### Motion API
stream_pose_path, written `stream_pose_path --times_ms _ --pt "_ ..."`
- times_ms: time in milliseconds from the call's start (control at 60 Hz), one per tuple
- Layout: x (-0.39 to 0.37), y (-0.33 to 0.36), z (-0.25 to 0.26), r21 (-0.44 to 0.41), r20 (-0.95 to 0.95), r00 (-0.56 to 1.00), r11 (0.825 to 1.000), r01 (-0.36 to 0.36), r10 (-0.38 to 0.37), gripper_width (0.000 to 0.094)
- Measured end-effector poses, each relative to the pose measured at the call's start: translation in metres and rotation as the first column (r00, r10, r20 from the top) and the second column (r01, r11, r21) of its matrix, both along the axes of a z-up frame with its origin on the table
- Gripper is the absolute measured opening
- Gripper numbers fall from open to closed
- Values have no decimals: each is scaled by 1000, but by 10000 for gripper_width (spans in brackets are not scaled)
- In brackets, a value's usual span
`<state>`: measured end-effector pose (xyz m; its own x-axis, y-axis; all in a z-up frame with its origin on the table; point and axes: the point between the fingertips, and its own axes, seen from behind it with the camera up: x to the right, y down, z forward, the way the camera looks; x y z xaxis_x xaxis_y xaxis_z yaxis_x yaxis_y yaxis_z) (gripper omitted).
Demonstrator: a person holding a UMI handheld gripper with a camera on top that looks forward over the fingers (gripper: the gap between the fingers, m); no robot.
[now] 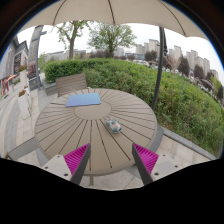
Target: Arrange mouse
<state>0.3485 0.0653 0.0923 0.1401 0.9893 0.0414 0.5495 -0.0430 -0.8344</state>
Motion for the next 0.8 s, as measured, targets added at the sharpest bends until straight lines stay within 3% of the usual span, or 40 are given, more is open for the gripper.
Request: stream_pose_path --times_ms 200,550,800 --pt "-64 22 -40 16 -17 1000 1000 -8 9 853" --pt "-167 47 -96 -40 50 999 999 -7 9 857" --pt "-206 68 -109 -57 95 995 998 -2 7 853"
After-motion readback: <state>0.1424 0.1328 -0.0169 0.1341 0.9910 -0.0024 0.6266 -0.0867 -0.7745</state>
